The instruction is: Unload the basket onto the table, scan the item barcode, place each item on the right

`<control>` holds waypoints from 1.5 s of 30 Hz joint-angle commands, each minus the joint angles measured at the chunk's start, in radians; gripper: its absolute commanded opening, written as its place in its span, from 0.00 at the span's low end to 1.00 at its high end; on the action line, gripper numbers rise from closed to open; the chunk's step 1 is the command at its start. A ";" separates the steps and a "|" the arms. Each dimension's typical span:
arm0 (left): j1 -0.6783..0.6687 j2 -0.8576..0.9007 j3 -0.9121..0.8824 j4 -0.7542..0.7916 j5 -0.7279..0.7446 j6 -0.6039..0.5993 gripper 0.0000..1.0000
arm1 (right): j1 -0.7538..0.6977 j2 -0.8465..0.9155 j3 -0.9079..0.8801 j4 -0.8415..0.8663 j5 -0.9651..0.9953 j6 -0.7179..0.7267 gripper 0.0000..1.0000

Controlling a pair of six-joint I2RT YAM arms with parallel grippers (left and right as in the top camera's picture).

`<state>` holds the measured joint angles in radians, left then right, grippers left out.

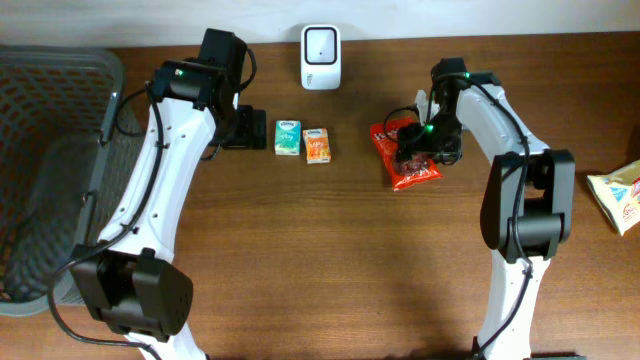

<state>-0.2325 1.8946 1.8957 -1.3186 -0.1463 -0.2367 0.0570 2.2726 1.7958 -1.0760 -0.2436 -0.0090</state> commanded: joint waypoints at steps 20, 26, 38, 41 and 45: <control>0.006 0.002 0.000 0.001 0.000 -0.013 0.99 | 0.149 -0.022 0.116 0.766 -0.183 0.280 0.06; 0.006 0.002 0.000 0.001 0.000 -0.013 0.99 | 0.278 -0.006 0.116 1.010 0.194 0.280 0.04; 0.006 0.002 0.000 0.001 0.000 -0.013 0.99 | 0.315 0.143 0.116 1.295 0.283 0.280 0.04; 0.006 0.002 0.000 0.001 0.000 -0.013 0.99 | 0.314 0.169 0.116 1.306 0.347 0.280 0.04; 0.006 0.002 0.000 0.001 0.000 -0.013 0.99 | 0.301 0.158 0.118 1.332 0.360 0.272 0.04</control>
<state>-0.2325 1.8946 1.8957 -1.3190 -0.1467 -0.2367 0.3687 2.4416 1.8954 0.2340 0.0902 0.2619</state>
